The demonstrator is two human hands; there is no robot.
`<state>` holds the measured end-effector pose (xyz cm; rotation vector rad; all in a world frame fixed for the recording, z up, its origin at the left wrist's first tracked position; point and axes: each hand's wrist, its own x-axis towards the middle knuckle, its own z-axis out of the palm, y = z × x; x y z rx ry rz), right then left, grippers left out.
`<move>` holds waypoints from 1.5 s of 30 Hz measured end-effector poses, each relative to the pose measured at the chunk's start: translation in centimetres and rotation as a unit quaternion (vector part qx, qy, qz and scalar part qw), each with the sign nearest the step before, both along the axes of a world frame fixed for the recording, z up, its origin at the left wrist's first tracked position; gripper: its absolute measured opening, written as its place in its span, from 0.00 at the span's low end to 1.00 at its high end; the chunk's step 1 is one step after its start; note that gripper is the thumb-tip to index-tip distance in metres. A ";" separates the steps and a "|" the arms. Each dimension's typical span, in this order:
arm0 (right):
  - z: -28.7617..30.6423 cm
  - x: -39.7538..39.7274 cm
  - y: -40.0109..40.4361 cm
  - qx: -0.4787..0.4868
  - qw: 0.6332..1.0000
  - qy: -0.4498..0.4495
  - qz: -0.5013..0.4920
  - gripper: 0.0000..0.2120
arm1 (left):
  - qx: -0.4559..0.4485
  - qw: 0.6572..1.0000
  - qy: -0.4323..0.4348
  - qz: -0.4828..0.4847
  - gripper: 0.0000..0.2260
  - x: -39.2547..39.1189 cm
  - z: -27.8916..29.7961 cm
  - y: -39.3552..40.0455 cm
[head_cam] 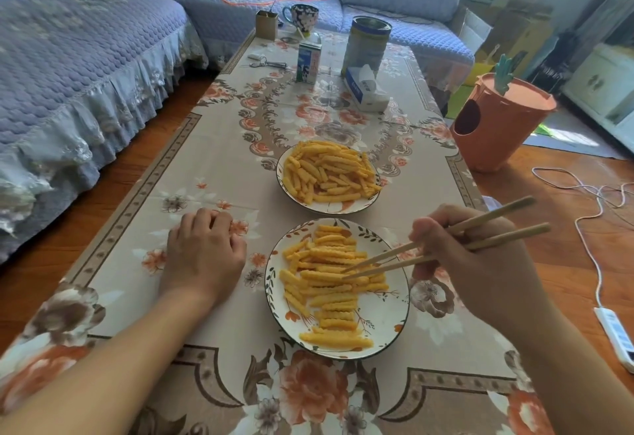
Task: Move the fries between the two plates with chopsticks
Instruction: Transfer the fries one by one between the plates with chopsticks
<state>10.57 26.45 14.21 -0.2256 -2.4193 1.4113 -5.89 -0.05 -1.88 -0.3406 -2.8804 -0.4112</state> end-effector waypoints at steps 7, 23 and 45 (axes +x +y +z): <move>-0.8 -0.3 -0.8 -0.001 1.000 -0.011 0.001 0.14 | -0.001 1.000 0.001 -0.002 0.15 0.0 0.0 0.0; -1.5 -9.5 3.9 -0.008 0.997 0.046 -0.066 0.14 | -0.005 1.000 0.003 -0.003 0.16 0.2 0.1 0.0; -0.6 -9.4 3.3 -0.058 0.994 0.055 -0.072 0.17 | 0.011 1.000 -0.001 -0.003 0.16 0.2 0.4 0.0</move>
